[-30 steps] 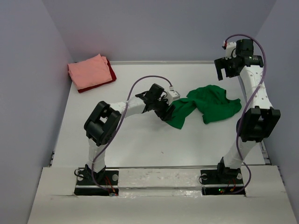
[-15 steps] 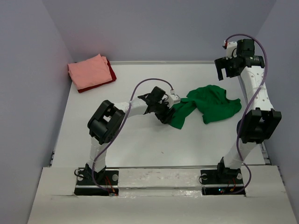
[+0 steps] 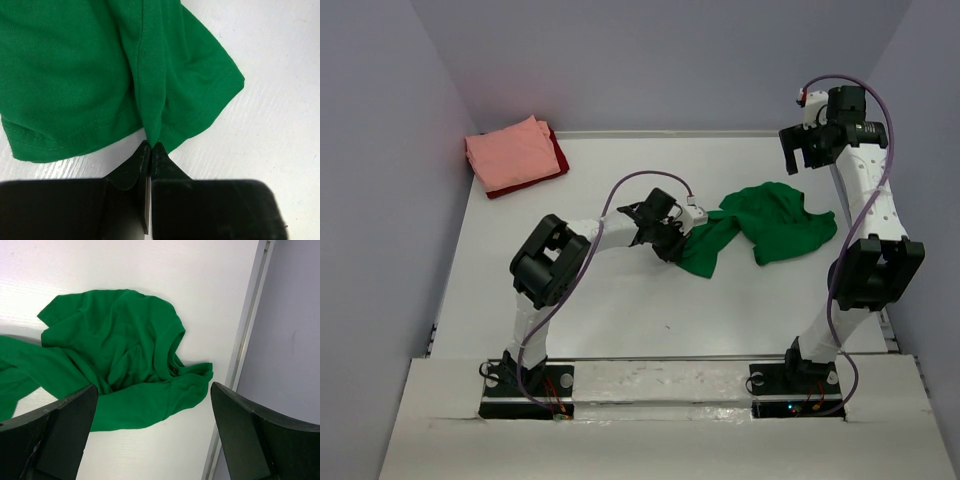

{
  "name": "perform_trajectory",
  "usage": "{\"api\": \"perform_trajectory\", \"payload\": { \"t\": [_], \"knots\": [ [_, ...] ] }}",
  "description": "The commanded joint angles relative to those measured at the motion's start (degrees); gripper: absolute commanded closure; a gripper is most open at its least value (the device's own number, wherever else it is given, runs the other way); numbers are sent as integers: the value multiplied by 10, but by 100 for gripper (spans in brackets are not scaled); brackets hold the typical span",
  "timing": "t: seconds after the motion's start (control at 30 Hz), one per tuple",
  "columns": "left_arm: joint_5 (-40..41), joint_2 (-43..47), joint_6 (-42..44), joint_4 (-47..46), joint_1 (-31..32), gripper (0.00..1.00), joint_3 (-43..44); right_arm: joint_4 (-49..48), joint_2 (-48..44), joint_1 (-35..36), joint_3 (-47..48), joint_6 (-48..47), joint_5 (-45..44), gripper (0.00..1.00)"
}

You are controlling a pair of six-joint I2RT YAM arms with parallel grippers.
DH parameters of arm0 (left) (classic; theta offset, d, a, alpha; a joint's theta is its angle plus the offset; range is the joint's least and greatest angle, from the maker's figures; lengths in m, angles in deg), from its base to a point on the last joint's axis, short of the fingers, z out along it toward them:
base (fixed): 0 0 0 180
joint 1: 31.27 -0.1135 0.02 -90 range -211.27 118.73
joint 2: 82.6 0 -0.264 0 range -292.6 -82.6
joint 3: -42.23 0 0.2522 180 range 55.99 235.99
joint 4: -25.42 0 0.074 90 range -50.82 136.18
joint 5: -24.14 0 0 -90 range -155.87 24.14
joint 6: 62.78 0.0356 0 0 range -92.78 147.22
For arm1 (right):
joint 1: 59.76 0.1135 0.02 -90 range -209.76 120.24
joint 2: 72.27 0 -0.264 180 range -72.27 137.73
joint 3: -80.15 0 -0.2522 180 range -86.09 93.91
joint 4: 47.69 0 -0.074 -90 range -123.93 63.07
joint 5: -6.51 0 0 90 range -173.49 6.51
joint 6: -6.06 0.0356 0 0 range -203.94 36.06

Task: Fold and stack the t-shirts
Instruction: Flatten out the tshirt

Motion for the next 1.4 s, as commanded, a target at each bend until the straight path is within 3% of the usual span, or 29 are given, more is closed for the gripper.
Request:
{"api": "perform_trajectory", "payload": {
  "t": [0.0,0.53,1.03,1.37],
  "knots": [
    [4,22,6,5,5,100,6,-5,-20,3,-10,-3,13,0],
    [126,169,41,11,-15,100,-8,-12,0,3,-44,-6,2,0],
    [139,294,63,-9,-136,100,-81,27,32,8,-19,6,32,0],
    [151,326,70,15,-182,100,-89,71,37,19,-17,-11,84,0]
  ]
}}
